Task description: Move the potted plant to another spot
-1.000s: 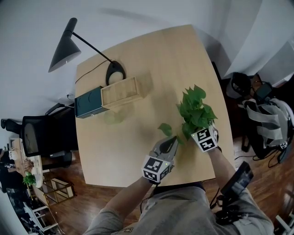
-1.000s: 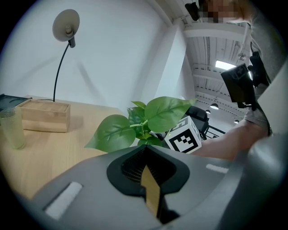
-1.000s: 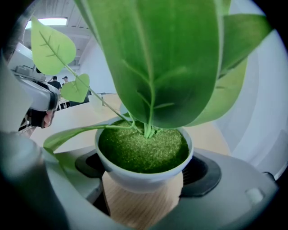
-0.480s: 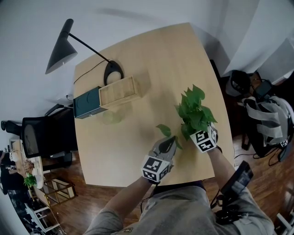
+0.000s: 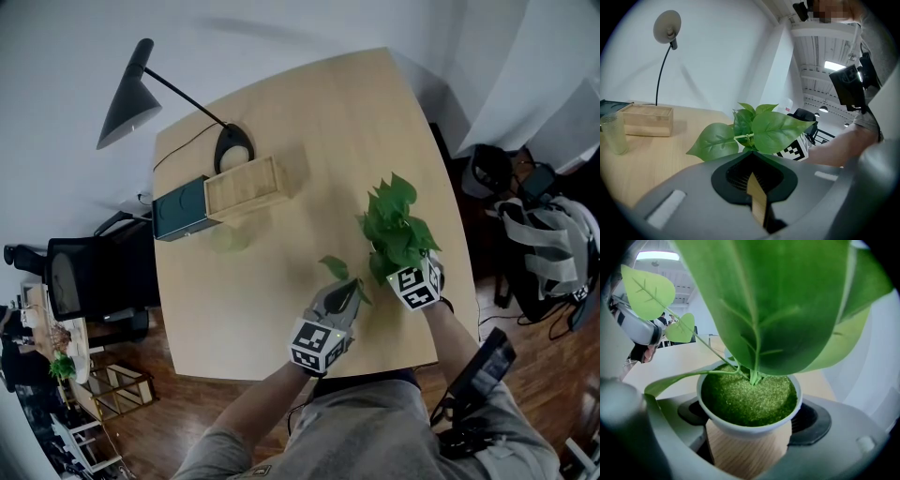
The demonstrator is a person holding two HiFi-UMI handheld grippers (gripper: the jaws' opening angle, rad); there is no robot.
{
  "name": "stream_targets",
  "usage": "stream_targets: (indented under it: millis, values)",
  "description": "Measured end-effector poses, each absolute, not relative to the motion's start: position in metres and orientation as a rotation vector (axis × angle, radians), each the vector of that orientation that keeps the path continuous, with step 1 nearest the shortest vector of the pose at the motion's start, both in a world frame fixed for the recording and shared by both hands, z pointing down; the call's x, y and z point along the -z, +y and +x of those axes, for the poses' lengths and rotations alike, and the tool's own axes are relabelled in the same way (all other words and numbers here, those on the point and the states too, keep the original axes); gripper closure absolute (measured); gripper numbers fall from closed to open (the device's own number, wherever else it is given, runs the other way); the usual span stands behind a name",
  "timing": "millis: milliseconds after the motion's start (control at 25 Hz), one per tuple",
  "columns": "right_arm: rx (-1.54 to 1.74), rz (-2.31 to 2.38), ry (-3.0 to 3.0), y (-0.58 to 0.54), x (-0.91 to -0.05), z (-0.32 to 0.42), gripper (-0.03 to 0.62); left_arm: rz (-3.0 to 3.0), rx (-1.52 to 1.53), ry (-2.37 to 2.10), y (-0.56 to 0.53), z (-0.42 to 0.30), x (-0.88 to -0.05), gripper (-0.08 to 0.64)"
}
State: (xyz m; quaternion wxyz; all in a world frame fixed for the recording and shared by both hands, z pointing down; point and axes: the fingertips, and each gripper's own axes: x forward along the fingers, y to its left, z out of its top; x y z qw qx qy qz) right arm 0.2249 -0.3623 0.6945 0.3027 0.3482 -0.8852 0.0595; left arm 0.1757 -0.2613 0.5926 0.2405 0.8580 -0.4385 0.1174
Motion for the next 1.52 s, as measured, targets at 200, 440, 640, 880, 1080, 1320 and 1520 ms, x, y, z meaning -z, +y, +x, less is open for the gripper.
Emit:
stream_targets:
  millis: [200,440,640,880,1080,1320,1520]
  values:
    - [-0.166,0.920,-2.343,-0.364,-0.695,0.226,0.080,2.345,-0.330,-1.212,-0.257,0.174,-0.591,0.566]
    - [-0.190,0.873,-2.337,-0.356,-0.696,0.230,0.049,2.342,-0.337,-1.226,-0.250,0.177,-0.589,0.566]
    - [-0.212,0.849,-2.315,-0.335,-0.698,0.244,0.049,2.359,-0.323,-1.228,-0.240,0.187,-0.585,0.566]
    - [-0.202,0.864,-2.309,-0.306,-0.674,0.263,0.051,2.403,-0.281,-1.198,-0.221,0.200,-0.574,0.566]
    - [-0.139,0.896,-2.325,-0.278,-0.641,0.268,0.098,2.452,-0.224,-1.170,-0.206,0.204,-0.561,0.566]
    - [-0.072,0.980,-2.354,-0.243,-0.590,0.264,0.282,2.517,-0.153,-1.149,-0.180,0.198,-0.534,0.566]
    - [-0.034,1.022,-2.400,-0.213,-0.557,0.249,0.436,2.530,-0.085,-1.178,-0.161,0.183,-0.517,0.566]
